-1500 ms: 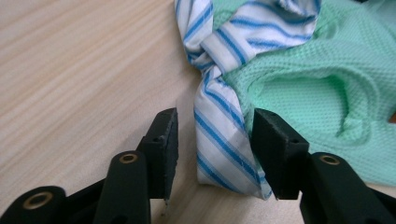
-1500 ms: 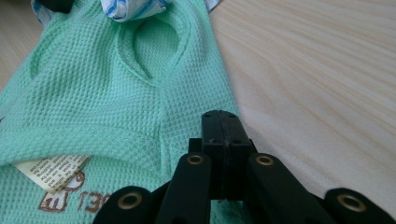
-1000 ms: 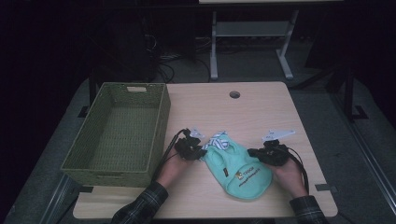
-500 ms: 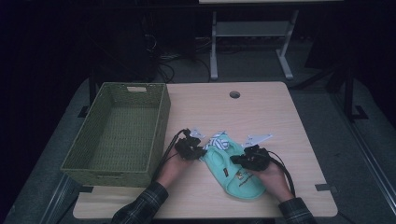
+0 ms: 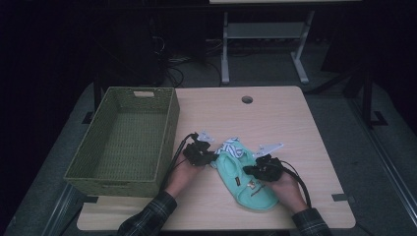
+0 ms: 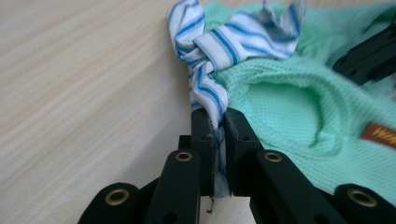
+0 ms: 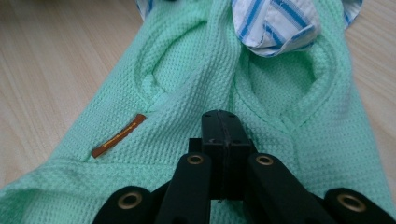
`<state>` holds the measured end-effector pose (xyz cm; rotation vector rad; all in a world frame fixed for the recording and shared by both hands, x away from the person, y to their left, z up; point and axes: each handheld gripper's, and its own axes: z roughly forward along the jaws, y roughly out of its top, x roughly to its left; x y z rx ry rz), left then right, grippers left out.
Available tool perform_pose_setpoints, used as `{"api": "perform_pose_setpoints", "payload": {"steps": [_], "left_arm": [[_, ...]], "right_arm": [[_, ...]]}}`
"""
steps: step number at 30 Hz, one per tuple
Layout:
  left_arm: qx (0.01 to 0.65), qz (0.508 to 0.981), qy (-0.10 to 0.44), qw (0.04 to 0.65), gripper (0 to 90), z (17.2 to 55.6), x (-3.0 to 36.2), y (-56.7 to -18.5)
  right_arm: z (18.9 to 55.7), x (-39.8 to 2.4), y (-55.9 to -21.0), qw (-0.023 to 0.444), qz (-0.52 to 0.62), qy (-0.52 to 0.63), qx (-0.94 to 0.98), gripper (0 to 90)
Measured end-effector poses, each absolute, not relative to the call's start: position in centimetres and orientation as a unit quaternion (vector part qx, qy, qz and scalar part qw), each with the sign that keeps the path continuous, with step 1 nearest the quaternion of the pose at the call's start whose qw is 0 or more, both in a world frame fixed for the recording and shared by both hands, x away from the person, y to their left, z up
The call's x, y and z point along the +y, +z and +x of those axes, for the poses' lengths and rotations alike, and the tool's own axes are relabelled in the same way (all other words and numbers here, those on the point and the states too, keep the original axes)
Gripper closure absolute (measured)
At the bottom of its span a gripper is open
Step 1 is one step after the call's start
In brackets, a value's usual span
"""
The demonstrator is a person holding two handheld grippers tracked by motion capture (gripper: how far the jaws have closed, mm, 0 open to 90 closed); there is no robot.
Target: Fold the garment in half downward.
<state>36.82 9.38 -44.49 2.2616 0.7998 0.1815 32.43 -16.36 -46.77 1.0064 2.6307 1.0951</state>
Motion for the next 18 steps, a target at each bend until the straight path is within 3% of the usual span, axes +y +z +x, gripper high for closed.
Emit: {"api": "perform_pose_setpoints", "payload": {"steps": [18], "left_arm": [[0.282, 0.850, 0.065, 0.440, 83.2, 35.9, 9.2, -39.9]], "right_arm": [[33.8, -15.5, -46.9, 0.057, 0.329, 0.365, 0.869, 89.8]]}}
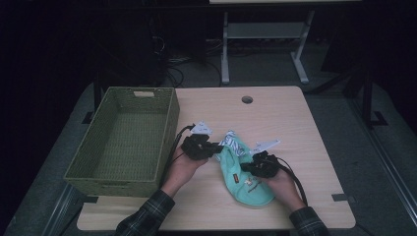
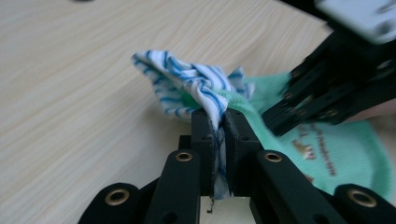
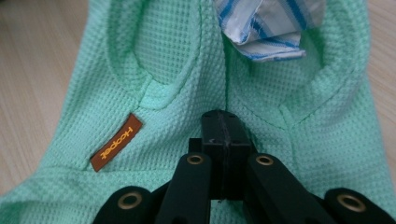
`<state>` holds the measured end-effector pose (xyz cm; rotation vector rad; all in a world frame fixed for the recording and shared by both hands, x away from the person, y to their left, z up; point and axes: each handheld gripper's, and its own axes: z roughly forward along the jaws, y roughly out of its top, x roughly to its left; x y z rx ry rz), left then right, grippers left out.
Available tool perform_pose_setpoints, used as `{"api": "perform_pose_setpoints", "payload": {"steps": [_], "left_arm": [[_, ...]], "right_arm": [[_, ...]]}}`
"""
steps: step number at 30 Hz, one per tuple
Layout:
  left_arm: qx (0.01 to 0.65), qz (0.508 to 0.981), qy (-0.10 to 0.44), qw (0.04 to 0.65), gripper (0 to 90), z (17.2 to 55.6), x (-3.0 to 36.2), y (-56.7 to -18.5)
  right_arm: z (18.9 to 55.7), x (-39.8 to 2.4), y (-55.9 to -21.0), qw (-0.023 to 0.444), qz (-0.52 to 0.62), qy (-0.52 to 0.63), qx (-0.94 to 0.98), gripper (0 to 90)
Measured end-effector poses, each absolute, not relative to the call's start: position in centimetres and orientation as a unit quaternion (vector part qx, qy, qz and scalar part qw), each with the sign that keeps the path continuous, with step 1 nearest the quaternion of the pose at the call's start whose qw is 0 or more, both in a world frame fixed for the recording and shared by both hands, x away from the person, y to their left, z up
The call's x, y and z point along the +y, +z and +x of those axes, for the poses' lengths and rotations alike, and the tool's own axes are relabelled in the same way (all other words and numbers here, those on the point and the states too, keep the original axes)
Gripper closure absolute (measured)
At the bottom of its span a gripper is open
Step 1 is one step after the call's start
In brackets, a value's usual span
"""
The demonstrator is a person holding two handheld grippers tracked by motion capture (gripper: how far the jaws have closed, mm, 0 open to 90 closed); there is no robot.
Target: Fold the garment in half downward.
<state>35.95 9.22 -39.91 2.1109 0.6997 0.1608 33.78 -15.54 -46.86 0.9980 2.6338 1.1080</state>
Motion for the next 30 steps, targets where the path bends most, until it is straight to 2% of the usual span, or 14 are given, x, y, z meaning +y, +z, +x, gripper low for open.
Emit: {"api": "perform_pose_setpoints", "payload": {"steps": [14, 21, 30], "left_arm": [[0.260, 0.851, 0.074, 0.450, 83.5, 36.2, 8.5, -38.4], [0.272, 0.849, 0.097, 0.442, 83.4, 36.6, 9.4, -38.5], [0.280, 0.849, 0.120, 0.432, 83.4, 37.0, 10.0, -38.5]], "right_arm": [[34.9, -14.3, -46.7, 0.063, 0.332, 0.363, 0.868, 89.8], [33.3, -16.6, -44.9, 0.076, 0.337, 0.379, 0.858, 89.7], [29.9, -19.9, -45.7, 0.073, 0.352, 0.361, 0.860, 89.8]]}}
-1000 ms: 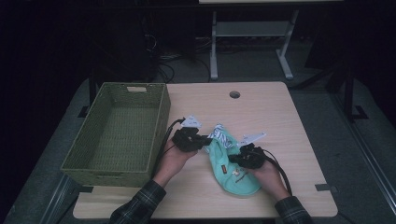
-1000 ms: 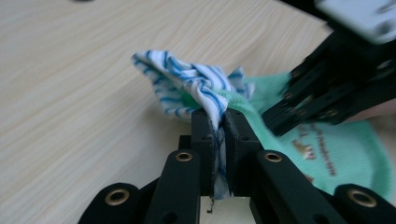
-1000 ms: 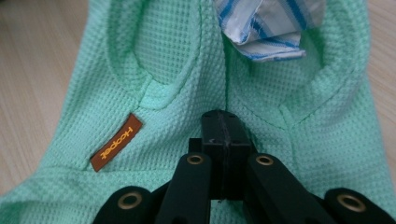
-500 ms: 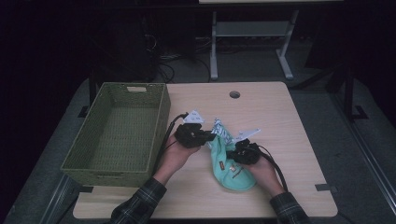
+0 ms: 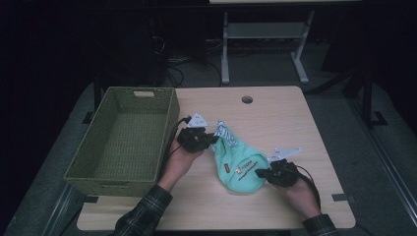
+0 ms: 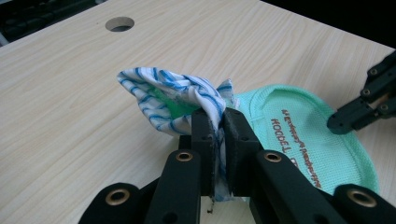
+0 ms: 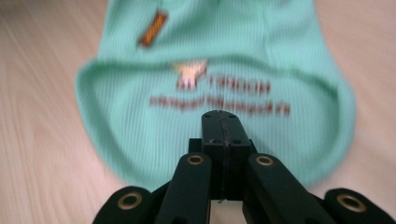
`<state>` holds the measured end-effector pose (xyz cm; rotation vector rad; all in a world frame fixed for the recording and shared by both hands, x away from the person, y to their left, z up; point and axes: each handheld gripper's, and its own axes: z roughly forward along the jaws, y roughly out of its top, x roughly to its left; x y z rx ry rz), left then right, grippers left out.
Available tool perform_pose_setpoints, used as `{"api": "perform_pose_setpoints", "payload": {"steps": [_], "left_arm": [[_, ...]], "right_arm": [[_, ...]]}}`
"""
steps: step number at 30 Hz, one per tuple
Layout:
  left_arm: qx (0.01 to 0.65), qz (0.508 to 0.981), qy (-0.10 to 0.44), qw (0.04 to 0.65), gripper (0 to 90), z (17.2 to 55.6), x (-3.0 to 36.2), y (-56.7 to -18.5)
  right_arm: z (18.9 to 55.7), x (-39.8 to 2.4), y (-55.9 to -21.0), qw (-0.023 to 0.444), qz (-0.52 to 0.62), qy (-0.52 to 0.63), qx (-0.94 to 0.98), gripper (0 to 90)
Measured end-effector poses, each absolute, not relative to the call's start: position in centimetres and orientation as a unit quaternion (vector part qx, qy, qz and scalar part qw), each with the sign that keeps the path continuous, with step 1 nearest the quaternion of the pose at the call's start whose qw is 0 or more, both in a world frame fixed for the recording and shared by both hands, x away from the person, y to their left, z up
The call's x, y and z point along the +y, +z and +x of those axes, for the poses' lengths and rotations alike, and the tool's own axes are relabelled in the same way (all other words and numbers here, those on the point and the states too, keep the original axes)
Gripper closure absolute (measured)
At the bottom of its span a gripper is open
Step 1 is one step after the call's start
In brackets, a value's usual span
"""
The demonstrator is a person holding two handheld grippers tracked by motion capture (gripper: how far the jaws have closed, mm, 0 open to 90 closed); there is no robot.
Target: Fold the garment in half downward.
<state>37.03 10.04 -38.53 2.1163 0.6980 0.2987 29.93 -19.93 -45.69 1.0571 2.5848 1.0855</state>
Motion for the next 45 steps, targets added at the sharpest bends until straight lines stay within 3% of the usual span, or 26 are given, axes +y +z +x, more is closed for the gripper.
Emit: {"api": "perform_pose_setpoints", "payload": {"steps": [23, 36, 45], "left_arm": [[0.214, 0.849, 0.055, 0.480, 83.1, 35.6, 8.4, -38.1], [0.151, 0.876, 0.009, 0.457, 82.9, 33.6, 5.5, -39.4], [0.143, 0.886, -0.013, 0.441, 82.5, 32.9, 4.7, -40.6]], "right_arm": [[29.8, -19.3, -46.6, 0.061, 0.350, 0.351, 0.866, 89.8], [29.7, -19.3, -46.6, 0.060, 0.351, 0.351, 0.866, 89.8], [29.7, -19.5, -46.6, 0.057, 0.352, 0.350, 0.867, 89.8]]}}
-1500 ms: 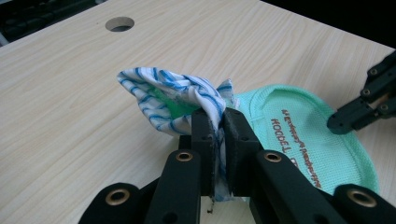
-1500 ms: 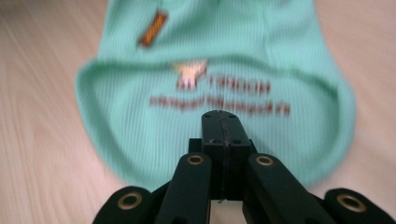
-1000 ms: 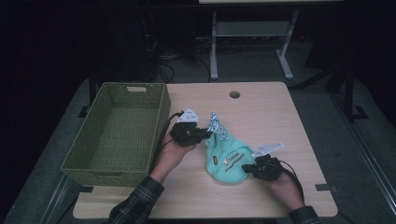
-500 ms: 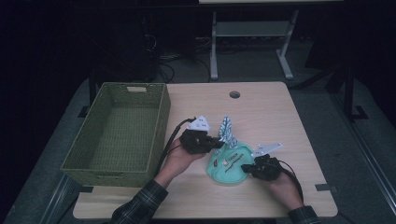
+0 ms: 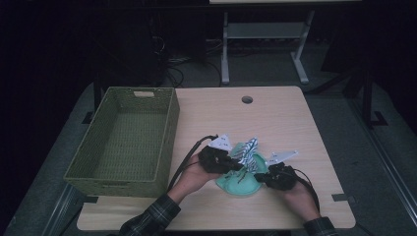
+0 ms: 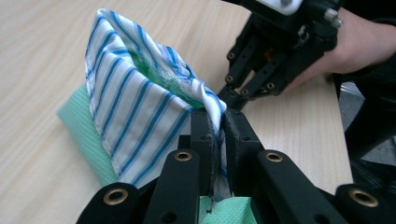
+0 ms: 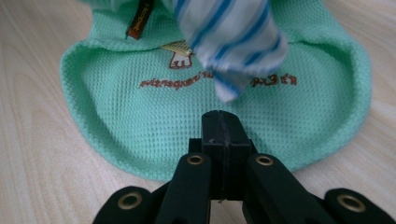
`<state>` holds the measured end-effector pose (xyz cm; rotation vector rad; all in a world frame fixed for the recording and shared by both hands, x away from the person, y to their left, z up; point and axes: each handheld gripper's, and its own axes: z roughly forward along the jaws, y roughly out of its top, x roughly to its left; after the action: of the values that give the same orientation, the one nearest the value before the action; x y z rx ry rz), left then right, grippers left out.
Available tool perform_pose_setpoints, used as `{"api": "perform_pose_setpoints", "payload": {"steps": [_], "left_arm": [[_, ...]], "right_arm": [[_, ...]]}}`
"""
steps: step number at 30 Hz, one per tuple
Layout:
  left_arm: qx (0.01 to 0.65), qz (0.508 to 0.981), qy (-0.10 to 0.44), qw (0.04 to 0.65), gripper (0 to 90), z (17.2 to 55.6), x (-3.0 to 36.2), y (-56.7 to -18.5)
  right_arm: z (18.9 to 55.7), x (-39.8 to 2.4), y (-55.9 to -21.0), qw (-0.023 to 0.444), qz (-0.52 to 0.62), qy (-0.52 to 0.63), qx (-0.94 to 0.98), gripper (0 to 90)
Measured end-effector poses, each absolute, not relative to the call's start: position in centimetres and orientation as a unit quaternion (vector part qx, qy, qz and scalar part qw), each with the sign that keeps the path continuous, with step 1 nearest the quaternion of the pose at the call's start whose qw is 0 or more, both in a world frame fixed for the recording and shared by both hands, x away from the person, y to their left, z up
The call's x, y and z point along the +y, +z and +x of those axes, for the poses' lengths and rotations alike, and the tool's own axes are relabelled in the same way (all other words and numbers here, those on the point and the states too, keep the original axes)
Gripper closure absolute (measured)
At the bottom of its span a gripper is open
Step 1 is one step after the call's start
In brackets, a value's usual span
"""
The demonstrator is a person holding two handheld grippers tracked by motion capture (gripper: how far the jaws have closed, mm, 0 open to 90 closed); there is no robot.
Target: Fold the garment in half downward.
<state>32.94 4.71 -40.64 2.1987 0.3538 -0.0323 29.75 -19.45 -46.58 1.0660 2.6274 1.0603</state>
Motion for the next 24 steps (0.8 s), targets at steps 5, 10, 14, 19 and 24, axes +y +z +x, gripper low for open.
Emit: {"api": "perform_pose_setpoints", "payload": {"steps": [5, 10, 14, 19, 24], "left_arm": [[0.138, 0.890, -0.020, 0.433, 81.3, 32.8, 4.3, -41.2], [0.138, 0.891, -0.022, 0.432, 78.1, 32.8, 4.3, -41.2], [0.141, 0.889, -0.026, 0.436, 67.6, 32.8, 4.4, -41.1], [0.139, 0.885, -0.022, 0.443, 58.7, 32.7, 4.5, -40.4], [0.148, 0.886, -0.001, 0.439, 71.1, 33.5, 5.0, -39.6]], "right_arm": [[29.7, -20.0, -46.3, 0.061, 0.357, 0.352, 0.863, 89.8], [29.7, -21.1, -45.7, 0.072, 0.366, 0.363, 0.854, 89.8], [29.8, -21.3, -45.5, 0.074, 0.368, 0.366, 0.852, 89.8], [29.7, -21.3, -45.4, 0.074, 0.366, 0.368, 0.852, 89.8], [29.6, -21.5, -45.4, 0.074, 0.366, 0.367, 0.852, 89.8]]}}
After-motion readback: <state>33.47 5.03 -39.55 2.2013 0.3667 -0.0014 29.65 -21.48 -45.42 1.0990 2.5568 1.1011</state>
